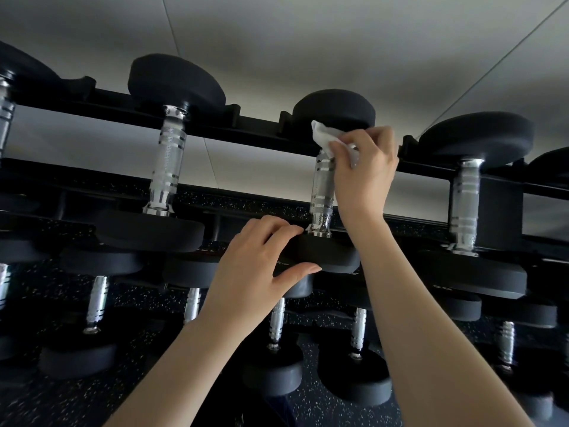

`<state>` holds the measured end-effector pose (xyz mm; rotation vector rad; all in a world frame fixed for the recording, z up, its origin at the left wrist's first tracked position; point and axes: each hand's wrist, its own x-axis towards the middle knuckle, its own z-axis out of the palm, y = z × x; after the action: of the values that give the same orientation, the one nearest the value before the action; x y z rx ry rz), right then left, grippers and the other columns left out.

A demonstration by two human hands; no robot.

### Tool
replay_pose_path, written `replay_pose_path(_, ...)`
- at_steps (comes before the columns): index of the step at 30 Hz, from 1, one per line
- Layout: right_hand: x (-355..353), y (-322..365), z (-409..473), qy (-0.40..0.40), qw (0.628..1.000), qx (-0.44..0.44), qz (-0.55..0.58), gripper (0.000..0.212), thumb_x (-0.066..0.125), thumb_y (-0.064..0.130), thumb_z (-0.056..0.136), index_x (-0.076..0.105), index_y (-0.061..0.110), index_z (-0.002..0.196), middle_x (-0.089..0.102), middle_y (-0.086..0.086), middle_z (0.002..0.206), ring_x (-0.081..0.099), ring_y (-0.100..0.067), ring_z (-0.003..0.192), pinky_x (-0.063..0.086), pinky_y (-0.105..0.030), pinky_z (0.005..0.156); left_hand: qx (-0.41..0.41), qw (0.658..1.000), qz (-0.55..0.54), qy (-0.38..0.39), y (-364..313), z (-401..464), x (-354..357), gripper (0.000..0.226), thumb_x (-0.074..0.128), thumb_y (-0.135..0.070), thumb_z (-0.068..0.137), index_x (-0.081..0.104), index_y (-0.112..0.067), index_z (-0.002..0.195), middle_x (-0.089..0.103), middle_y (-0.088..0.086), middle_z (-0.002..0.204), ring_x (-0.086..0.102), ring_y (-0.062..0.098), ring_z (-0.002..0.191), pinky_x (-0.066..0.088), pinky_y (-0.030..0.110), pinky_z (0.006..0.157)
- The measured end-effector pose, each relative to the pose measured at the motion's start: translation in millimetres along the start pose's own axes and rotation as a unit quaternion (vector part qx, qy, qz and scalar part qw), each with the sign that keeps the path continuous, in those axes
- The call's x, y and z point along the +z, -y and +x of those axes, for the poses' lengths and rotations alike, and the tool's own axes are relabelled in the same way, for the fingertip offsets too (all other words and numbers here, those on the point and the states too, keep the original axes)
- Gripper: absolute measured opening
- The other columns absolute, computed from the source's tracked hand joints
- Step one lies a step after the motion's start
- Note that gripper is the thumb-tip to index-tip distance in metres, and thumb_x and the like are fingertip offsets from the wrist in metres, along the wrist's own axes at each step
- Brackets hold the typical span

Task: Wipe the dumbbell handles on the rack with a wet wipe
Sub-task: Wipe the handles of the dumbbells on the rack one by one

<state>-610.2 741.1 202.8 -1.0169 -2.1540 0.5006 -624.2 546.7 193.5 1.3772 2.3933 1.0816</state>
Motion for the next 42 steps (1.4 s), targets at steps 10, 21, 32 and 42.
replay_pose_path(10, -2.1, 8.7, 8.6, 0.049, 0.994, 0.041, 0.086, 0.008, 0.068, 0.008, 0.078, 0.071, 0.007, 0.086, 0.06, -0.002, 0.091, 0.056, -0.016, 0.083, 0.042, -0.02, 0.07, 0.001, 1.0, -0.007, 0.0, 3.0, -0.9, 1.9, 0.053, 0.052, -0.057, 0.085, 0.065, -0.014, 0.114, 0.058, -0.004, 0.108, 0.049, 0.013, 0.099, 0.042, 0.025, 0.082)
replay_pose_path(21, -45.4, 8.9, -25.5, 0.3, 0.952, 0.045, 0.039, 0.008, 0.077, 0.021, 0.074, 0.072, 0.018, 0.079, 0.061, 0.008, 0.076, 0.049, 0.005, 0.065, 0.038, -0.003, 0.062, 0.0, 1.0, -0.016, -0.008, 1.8, -1.5, 2.2, 0.053, 0.053, -0.056, 0.084, 0.065, -0.013, 0.113, 0.058, -0.002, 0.107, 0.05, 0.016, 0.097, 0.042, 0.028, 0.081)
replay_pose_path(32, -68.0, -2.7, -20.0, 0.455, 0.888, 0.067, 0.007, 0.006, 0.076, 0.026, 0.075, 0.07, 0.027, 0.078, 0.068, 0.011, 0.078, 0.063, -0.003, 0.077, 0.042, -0.002, 0.066, -0.002, 1.0, -0.006, -0.002, 1.8, -2.2, 1.5, 0.052, 0.054, -0.056, 0.084, 0.064, -0.015, 0.113, 0.057, -0.004, 0.107, 0.051, 0.016, 0.098, 0.042, 0.024, 0.08)
replay_pose_path(42, -69.9, -15.7, -33.1, 0.393, 0.903, 0.154, 0.08, 0.006, 0.077, 0.02, 0.074, 0.071, 0.021, 0.075, 0.072, 0.007, 0.072, 0.066, -0.002, 0.069, 0.044, -0.004, 0.064, -0.004, 1.0, -0.019, -0.006, 1.3, -1.8, 2.0, 0.051, 0.058, -0.052, 0.083, 0.065, -0.011, 0.114, 0.058, -0.001, 0.107, 0.054, 0.02, 0.099, 0.042, 0.03, 0.083)
